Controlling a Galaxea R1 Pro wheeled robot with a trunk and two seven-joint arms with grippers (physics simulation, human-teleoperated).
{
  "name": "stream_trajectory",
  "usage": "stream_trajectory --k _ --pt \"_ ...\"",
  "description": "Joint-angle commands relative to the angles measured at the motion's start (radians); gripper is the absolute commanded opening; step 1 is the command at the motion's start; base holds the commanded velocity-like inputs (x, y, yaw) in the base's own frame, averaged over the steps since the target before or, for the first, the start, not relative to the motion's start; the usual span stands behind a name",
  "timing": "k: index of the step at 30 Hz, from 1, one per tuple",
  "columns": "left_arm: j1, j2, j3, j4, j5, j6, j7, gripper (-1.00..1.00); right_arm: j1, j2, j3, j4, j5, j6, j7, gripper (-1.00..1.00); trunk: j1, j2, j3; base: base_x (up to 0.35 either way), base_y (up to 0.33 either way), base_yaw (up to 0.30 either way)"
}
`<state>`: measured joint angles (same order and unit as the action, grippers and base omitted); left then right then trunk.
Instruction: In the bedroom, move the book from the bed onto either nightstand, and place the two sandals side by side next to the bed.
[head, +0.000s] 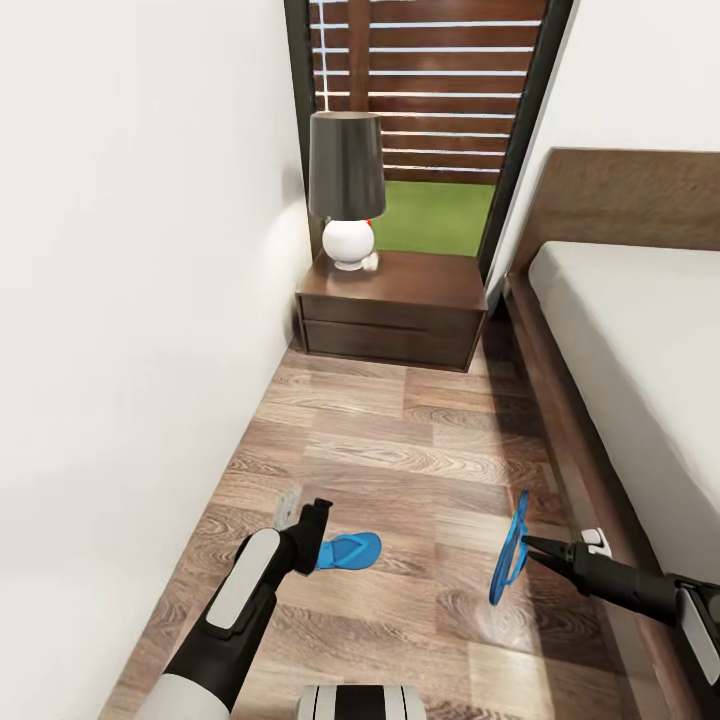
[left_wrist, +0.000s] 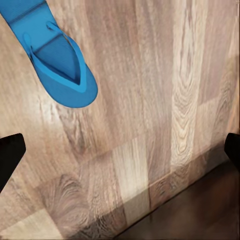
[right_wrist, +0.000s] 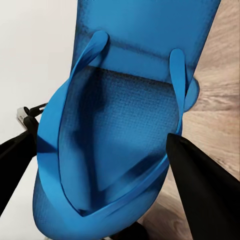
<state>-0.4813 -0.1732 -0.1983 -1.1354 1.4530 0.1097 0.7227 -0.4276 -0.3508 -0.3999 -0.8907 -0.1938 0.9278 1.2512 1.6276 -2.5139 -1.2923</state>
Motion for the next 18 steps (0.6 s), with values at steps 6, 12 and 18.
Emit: stream_trajectory --k 6,12,18 --pt "0.000 0.000 -0.001 -0.008 0.003 -0.030 -0.023 1.00 0.000 0.001 0.000 -0.034 -0.004 0.006 0.002 -1.00 0.000 0.000 -0.001 0.000 0.000 0.000" --pt "0.000 -0.001 -0.002 -0.008 0.003 -0.064 -0.026 1.00 0.000 0.000 0.000 -0.068 -0.006 0.006 0.002 -1.00 0.000 0.000 -0.001 0.000 0.000 0.000" --pt "0.000 -0.001 -0.004 -0.007 0.000 -0.087 -0.027 1.00 0.000 0.000 0.000 -0.074 -0.012 0.007 0.000 -1.00 0.000 0.000 -0.001 0.000 0.000 0.000"
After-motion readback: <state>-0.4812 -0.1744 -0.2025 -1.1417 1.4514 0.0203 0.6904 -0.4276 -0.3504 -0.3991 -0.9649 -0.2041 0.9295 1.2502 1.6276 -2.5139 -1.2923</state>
